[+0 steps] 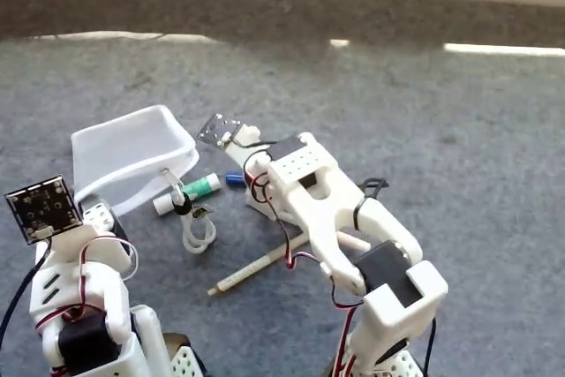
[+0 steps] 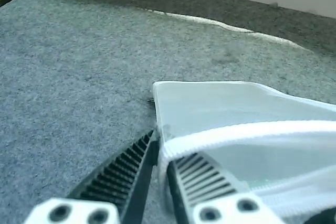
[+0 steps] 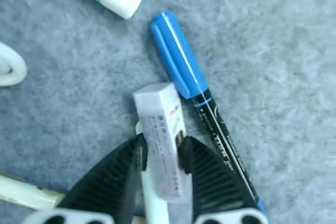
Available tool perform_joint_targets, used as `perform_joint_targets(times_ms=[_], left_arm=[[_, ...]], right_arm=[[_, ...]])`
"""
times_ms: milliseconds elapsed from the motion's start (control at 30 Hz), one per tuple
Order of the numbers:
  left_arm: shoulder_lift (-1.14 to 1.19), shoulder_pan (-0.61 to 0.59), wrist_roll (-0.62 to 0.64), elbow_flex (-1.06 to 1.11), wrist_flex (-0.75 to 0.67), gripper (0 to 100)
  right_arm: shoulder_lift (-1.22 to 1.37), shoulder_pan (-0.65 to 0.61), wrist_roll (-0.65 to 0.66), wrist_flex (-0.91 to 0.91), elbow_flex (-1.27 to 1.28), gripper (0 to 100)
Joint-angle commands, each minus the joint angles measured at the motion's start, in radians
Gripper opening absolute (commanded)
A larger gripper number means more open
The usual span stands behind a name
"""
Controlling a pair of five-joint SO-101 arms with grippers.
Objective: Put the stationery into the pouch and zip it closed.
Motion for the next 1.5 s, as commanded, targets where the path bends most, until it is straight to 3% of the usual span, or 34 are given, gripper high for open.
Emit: perform_joint_targets(times_ms=[0,200,467,633,1133,1467], left_arm=[[-0.012,-0.008,-0.005,-0.008,-0.006,1],[-0.012,-0.008,-0.005,-0.007,-0.006,1],[-0.012,-0.008,-0.005,-0.007,-0.006,1],[-0.012,-0.008,-0.005,-0.007,-0.006,1],[-0.005,-0.002,-0.006,-0.018,-0.006,1],[-0.002,0.053,-0.091,-0.140,0.002,1]], right_arm=[[-0.010,0.012,0.003,0.058,-0.051,0.5],[-0.008,0.036,-0.026,0.194,-0.176,0.5],[-0.024,0.056,-0.077,0.208,-0.196,0.5],[-0.168,0.056,-0.100,0.205,-0.170,0.5],[-0.650,0.051,-0.212,-0.001,0.191,0.5],[-0.832,0.053,-0.285,-0.105,0.320,0.5]])
